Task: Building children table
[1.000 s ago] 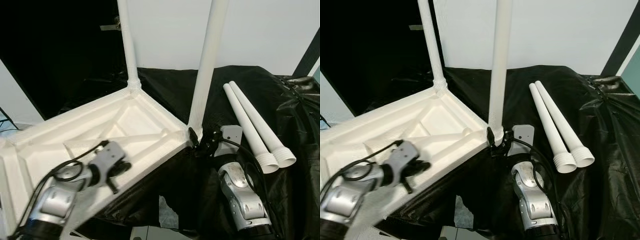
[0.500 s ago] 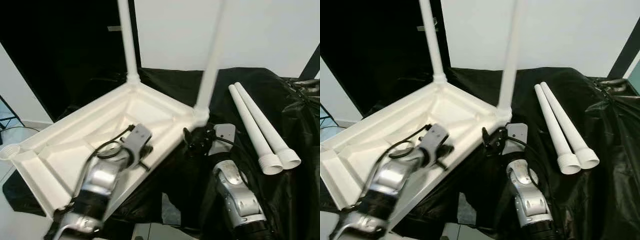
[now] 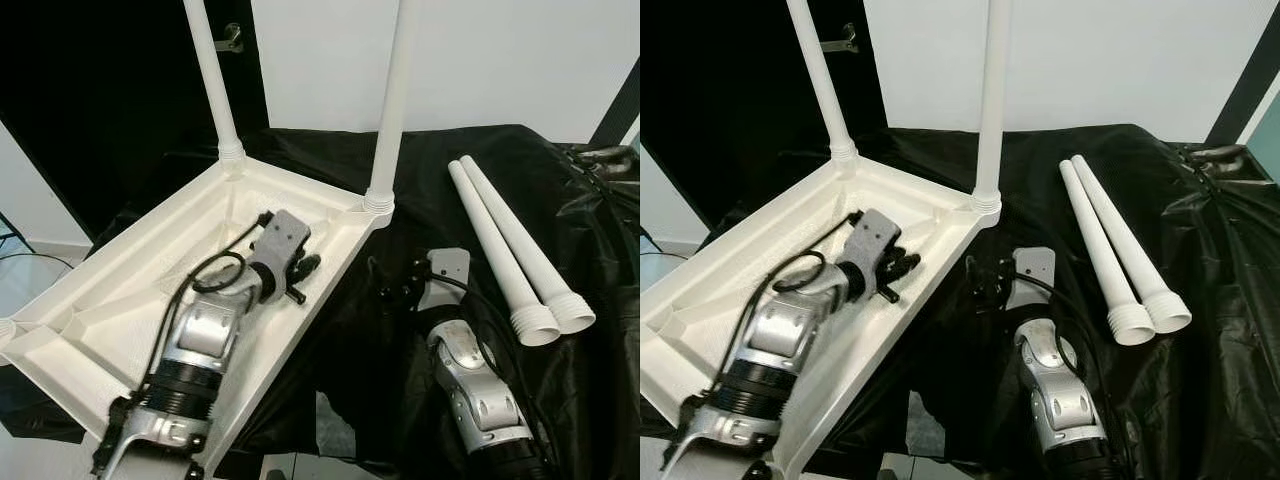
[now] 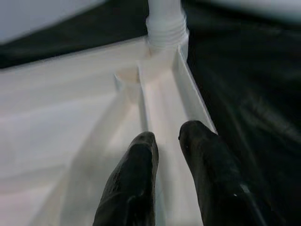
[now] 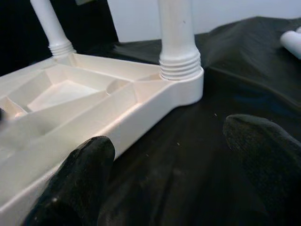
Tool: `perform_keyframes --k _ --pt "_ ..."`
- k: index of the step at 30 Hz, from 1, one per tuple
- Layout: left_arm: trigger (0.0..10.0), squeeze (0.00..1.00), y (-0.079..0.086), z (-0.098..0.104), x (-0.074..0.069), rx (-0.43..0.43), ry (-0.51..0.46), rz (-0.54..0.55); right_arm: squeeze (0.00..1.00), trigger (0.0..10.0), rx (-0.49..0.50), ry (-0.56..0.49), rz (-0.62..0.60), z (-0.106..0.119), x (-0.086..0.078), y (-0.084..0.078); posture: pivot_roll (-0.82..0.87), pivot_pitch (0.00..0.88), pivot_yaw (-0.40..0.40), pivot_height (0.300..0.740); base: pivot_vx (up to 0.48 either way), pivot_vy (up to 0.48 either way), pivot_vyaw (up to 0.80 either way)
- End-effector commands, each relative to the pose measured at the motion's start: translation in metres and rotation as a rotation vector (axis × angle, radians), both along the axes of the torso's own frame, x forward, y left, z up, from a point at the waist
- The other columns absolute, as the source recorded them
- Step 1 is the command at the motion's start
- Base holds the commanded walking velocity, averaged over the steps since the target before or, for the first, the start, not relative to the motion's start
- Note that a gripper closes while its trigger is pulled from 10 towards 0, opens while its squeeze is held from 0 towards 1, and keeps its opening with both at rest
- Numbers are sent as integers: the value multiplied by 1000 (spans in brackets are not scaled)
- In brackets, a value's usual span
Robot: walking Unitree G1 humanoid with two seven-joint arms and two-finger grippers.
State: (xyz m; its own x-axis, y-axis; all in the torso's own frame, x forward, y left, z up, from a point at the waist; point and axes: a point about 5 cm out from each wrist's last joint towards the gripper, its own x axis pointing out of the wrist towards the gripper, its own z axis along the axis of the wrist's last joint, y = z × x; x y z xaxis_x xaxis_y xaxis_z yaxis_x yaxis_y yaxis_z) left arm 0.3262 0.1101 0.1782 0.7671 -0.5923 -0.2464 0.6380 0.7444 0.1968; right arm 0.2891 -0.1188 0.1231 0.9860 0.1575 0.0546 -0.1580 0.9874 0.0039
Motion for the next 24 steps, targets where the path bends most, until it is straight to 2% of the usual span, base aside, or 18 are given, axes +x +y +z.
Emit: perform_keyframes --k 1,2,4,7,8,11,12,13,18,22,23,24 --pt "10000 0 9 10 -3 -31 -46 -24 0 10000 1 19 -11 -3 3 -1 83 0 40 740 0 0 0" --pt "10000 0 9 10 -3 -31 -46 -24 0 10000 1 19 -11 -3 3 -1 83 0 40 740 0 0 0" --pt "10000 0 27 15 -4 2 -72 -18 0 10000 2 26 -21 -3 6 -2 90 0 38 740 0 0 0" --pt "10000 0 36 15 -5 16 -79 -12 0 10000 3 28 -23 -4 7 -2 92 0 35 740 0 0 0" --pt "10000 0 56 13 -10 61 -82 -13 0 10000 -8 44 -35 -5 10 -3 95 0 29 740 0 0 0" --pt "10000 0 63 12 -12 79 -81 -20 0 10000 -18 53 -43 -6 12 -3 96 0 25 740 0 0 0" --pt "10000 0 77 9 -19 129 -82 -39 0 10000 -29 74 -47 -8 14 -5 99 0 20 740 0 0 0" --pt "10000 0 77 9 -19 129 -82 -39 0 10000 -29 74 -47 -8 14 -5 99 0 20 740 0 0 0" --pt "10000 0 113 6 -31 220 -40 -9 0 10000 -77 120 -65 -15 20 -9 114 0 4 740 0 0 0" --pt "10000 0 117 6 -32 233 -33 -1 0 10000 -81 125 -63 -16 21 -9 114 0 4 740 0 0 0" --pt "10000 0 128 -1 -34 291 -3 8 0 10000 -88 132 -58 -17 23 -8 120 0 0 740 0 0 0" --pt "10000 0 145 -9 -36 372 23 46 0 10000 -96 138 -51 -18 26 -5 119 0 3 740 0 0 0"
